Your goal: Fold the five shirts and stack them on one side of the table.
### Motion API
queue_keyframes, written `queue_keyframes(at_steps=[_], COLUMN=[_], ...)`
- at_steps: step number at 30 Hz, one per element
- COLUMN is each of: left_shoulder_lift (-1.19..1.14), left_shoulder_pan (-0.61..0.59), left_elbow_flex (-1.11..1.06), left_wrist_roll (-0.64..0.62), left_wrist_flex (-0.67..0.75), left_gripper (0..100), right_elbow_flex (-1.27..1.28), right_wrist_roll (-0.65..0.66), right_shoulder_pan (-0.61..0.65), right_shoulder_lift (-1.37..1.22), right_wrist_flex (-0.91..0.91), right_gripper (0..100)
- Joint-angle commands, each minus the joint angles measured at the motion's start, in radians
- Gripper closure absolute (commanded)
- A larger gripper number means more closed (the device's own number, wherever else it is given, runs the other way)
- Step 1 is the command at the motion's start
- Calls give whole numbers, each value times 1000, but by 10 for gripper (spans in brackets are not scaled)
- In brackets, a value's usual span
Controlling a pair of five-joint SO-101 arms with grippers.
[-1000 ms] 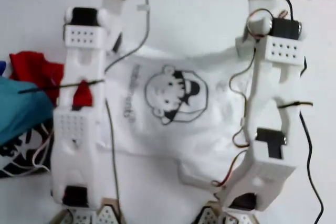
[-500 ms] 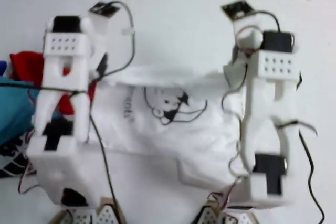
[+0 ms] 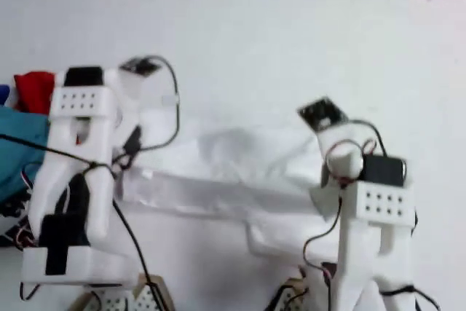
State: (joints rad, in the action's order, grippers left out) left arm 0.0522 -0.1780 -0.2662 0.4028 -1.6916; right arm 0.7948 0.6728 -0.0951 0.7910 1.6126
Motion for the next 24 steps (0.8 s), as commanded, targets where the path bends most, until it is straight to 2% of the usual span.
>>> queue_keyframes(at_steps=[1,7,14,19,24], left_shoulder_lift=[58,80,83,83,83], left_shoulder_pan=[-12,-8,-9,-11,-12], left_elbow_flex=[-99,-220,-280,-269,-185], left_wrist_roll=[14,44,46,48,48], left_wrist_flex=[54,112,112,114,75], left_gripper=[973,973,974,972,867], right_elbow_flex=[66,186,267,273,264], right_wrist_roll=[81,218,381,420,422], right_shoulder_pan=[-67,-114,-113,-97,-53], right_shoulder_lift=[77,96,105,105,105], right_wrist_flex=[-39,-93,-91,-91,-91], right_gripper=[981,981,981,976,806])
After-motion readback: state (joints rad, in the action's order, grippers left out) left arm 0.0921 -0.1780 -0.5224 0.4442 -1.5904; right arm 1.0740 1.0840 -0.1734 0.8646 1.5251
